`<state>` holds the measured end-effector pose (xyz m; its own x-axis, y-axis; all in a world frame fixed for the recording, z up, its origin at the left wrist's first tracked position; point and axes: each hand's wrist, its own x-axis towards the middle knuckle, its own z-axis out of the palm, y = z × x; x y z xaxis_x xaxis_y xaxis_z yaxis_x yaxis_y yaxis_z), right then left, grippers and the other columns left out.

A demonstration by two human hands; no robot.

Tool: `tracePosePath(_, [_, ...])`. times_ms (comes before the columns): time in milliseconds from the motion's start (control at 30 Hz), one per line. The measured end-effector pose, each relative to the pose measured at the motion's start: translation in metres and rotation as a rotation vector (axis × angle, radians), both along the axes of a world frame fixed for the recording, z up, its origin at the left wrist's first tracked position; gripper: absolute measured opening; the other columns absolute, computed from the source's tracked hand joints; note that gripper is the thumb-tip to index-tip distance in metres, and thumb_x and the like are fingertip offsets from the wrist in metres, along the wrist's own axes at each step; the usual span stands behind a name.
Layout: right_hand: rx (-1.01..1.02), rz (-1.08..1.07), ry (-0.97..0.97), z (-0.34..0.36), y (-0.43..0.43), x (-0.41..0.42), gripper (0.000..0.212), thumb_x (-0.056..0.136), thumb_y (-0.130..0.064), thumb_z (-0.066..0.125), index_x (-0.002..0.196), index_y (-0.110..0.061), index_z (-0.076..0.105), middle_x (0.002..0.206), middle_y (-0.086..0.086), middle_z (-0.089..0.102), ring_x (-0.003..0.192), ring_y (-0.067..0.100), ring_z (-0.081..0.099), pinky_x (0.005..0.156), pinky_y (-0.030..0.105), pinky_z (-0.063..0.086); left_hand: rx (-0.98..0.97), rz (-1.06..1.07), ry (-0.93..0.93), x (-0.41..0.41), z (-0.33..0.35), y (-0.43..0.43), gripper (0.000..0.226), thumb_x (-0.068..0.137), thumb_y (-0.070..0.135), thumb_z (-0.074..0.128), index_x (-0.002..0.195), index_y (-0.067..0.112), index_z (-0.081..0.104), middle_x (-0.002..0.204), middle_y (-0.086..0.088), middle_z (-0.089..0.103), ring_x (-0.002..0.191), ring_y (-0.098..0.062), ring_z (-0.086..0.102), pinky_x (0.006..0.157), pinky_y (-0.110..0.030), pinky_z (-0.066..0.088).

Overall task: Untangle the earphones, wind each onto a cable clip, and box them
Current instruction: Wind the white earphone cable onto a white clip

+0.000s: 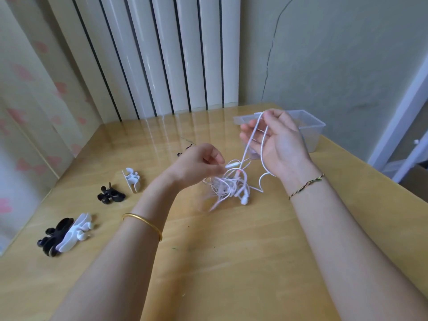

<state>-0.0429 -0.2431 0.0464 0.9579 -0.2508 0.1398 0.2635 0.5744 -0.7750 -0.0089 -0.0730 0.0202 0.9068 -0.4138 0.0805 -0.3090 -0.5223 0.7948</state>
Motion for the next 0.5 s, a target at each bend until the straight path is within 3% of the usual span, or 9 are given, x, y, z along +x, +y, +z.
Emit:
tracePosePath(67, [0.017, -0.038, -0.002, 0.003, -0.003, 0.001, 0.018, 0.099, -0.008, 0.042, 0.082, -0.013, 0.045, 0.063, 0.005, 0.048, 0.045, 0.014, 0.052, 0.056, 0.031, 0.055, 0.101, 0.025, -0.043, 0.003, -0.004, 0.003, 0.022, 0.079, -0.008, 0.059, 0.084, 0.013, 0.062, 0.081, 0.0, 0.06, 0.072, -0.013, 0.055, 0.062, -0.016, 0.045])
tracePosePath(133, [-0.079, -0.088, 0.0, 0.005, -0.005, 0.002, 0.019, 0.099, -0.006, 0.041, 0.082, -0.013, 0.042, 0.064, 0.005, 0.04, 0.039, 0.01, 0.033, 0.041, 0.02, 0.037, 0.205, 0.061, -0.098, 0.004, -0.007, 0.004, 0.025, 0.08, -0.009, 0.054, 0.093, 0.01, 0.065, 0.084, 0.002, 0.058, 0.076, -0.013, 0.053, 0.062, -0.012, 0.041])
tracePosePath(200, [-0.184, -0.102, -0.001, 0.005, -0.004, 0.002, 0.02, 0.099, -0.005, 0.04, 0.081, -0.013, 0.041, 0.065, 0.005, 0.038, 0.04, 0.009, 0.025, 0.04, 0.018, 0.027, 0.22, 0.135, -0.156, 0.004, -0.009, 0.003, 0.013, 0.086, 0.003, 0.056, 0.092, 0.011, 0.066, 0.075, 0.007, 0.056, 0.07, -0.011, 0.051, 0.057, -0.011, 0.038])
tracePosePath(267, [-0.228, -0.078, -0.013, 0.004, 0.0, 0.001, 0.02, 0.099, -0.004, 0.04, 0.081, -0.013, 0.042, 0.065, 0.005, 0.038, 0.039, 0.009, 0.026, 0.04, 0.019, 0.026, 0.086, 0.165, -0.177, -0.001, -0.006, -0.002, 0.008, 0.09, 0.019, 0.061, 0.083, 0.014, 0.064, 0.071, 0.007, 0.058, 0.067, -0.012, 0.053, 0.058, -0.017, 0.04])
tracePosePath(333, [-0.218, -0.054, -0.042, 0.004, 0.006, -0.001, 0.02, 0.099, -0.004, 0.04, 0.081, -0.012, 0.042, 0.066, 0.005, 0.04, 0.039, 0.009, 0.028, 0.042, 0.021, 0.028, -0.038, 0.035, -0.099, -0.008, 0.0, -0.012, 0.014, 0.085, 0.029, 0.069, 0.085, 0.015, 0.066, 0.08, 0.003, 0.066, 0.071, -0.009, 0.057, 0.065, -0.021, 0.045])
tracePosePath(433, [-0.196, -0.047, -0.064, 0.008, 0.011, -0.003, 0.019, 0.099, -0.005, 0.04, 0.082, -0.012, 0.041, 0.066, 0.005, 0.04, 0.041, 0.009, 0.028, 0.042, 0.022, 0.026, 0.183, -0.114, -0.096, -0.013, -0.001, -0.028, 0.026, 0.076, 0.031, 0.078, 0.095, 0.017, 0.067, 0.091, 0.005, 0.066, 0.08, -0.009, 0.058, 0.074, -0.025, 0.048])
tracePosePath(500, [-0.303, -0.107, -0.046, 0.008, 0.007, -0.003, 0.018, 0.098, -0.005, 0.042, 0.082, -0.013, 0.042, 0.065, 0.003, 0.041, 0.04, 0.007, 0.027, 0.041, 0.02, 0.023, 0.303, -0.08, -0.195, -0.008, -0.006, -0.031, 0.017, 0.079, 0.021, 0.074, 0.093, 0.015, 0.066, 0.086, 0.003, 0.064, 0.083, -0.017, 0.06, 0.076, -0.03, 0.05])
